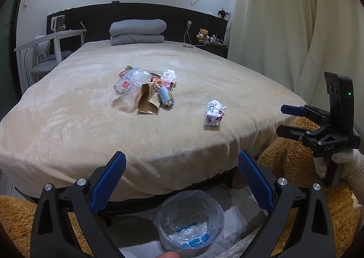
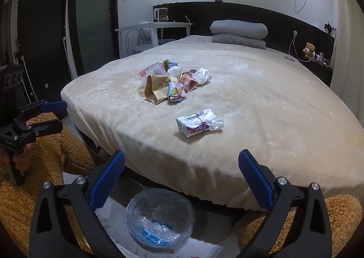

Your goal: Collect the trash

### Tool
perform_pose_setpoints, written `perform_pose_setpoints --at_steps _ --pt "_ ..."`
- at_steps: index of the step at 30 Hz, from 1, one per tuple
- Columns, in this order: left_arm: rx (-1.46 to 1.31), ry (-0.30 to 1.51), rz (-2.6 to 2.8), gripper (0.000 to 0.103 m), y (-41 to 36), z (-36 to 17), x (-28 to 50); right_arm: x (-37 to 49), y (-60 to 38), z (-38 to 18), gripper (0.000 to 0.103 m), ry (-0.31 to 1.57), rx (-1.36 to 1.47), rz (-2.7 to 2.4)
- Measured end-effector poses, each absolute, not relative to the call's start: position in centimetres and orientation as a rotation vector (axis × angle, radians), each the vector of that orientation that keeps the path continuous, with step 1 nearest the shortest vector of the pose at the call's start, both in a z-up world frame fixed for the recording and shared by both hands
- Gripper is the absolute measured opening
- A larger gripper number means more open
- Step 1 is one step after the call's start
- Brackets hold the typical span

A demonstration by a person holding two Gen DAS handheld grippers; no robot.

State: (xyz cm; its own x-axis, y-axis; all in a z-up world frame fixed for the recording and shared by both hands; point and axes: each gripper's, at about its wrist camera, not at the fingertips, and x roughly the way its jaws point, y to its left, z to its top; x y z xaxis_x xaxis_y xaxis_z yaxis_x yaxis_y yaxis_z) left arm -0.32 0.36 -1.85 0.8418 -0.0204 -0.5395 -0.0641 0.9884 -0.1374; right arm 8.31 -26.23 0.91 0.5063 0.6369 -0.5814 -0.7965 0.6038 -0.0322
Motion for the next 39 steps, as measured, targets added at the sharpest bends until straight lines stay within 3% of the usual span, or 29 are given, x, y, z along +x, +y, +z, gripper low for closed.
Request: perform_pose_setpoints --at_steps 39 --pt "-0.159 0.559 0.021 0.097 0.46 -1.69 -0.35 8.12 -25.86 0.02 0.099 0.560 -0.342 0.887"
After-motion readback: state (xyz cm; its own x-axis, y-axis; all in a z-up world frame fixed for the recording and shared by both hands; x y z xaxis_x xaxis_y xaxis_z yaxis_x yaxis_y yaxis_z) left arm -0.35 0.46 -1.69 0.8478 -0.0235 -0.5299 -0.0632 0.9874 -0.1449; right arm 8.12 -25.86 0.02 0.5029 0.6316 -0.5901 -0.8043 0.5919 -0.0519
